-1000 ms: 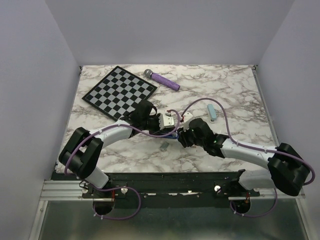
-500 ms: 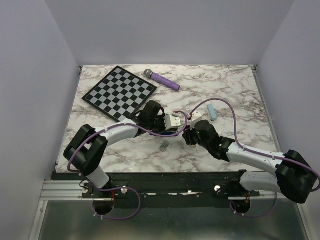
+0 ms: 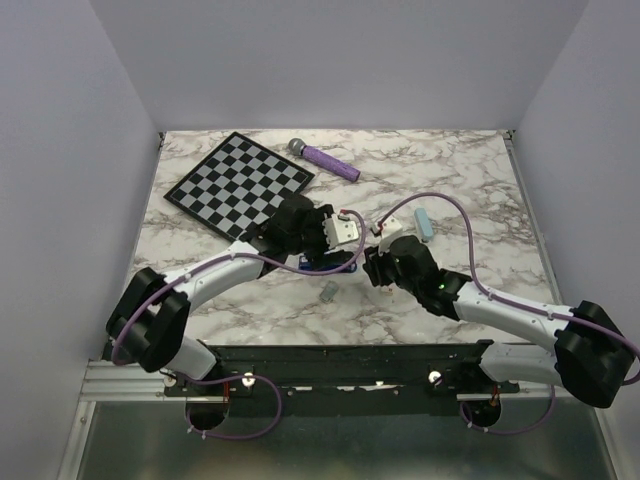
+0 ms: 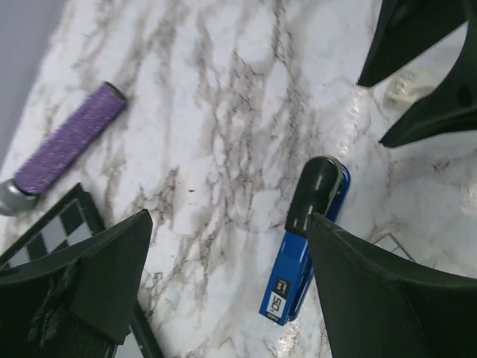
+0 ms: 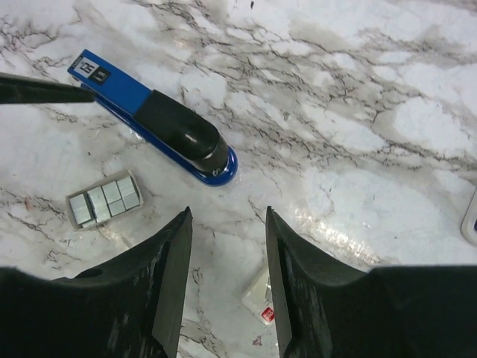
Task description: Load the staples into the stapler
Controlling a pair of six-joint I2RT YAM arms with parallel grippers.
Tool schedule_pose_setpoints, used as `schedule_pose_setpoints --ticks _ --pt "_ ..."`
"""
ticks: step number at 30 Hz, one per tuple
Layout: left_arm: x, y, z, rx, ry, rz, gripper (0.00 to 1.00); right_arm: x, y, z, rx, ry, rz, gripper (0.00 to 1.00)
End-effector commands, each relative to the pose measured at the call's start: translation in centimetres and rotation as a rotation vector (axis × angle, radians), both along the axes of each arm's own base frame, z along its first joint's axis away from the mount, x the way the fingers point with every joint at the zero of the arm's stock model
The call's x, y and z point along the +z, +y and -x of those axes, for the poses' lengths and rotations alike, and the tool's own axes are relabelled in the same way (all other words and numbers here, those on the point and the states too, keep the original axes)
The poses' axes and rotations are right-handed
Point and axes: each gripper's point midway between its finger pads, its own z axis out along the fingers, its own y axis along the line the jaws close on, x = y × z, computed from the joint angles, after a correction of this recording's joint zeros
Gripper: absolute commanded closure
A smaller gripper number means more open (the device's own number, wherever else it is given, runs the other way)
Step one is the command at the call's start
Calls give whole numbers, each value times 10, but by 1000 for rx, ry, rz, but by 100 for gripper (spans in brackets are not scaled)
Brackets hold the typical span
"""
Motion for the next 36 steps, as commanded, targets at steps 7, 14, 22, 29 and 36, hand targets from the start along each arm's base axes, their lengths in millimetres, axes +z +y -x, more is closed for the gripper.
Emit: schedule_pose_setpoints --ticks 7,14,22,29,36 --pt "145 92 -13 556 -309 409 1 16 30 -12 265 24 228 46" --pt "199 179 3 945 -461 651 1 11 41 -21 388 70 378 41" --pt "187 230 6 1185 -584 496 1 -9 51 -22 512 166 491 43" --pt "187 242 8 1226 -606 527 1 -24 57 -24 567 225 573 46" --pt "188 243 7 1222 -604 538 1 -41 58 -26 588 264 626 65"
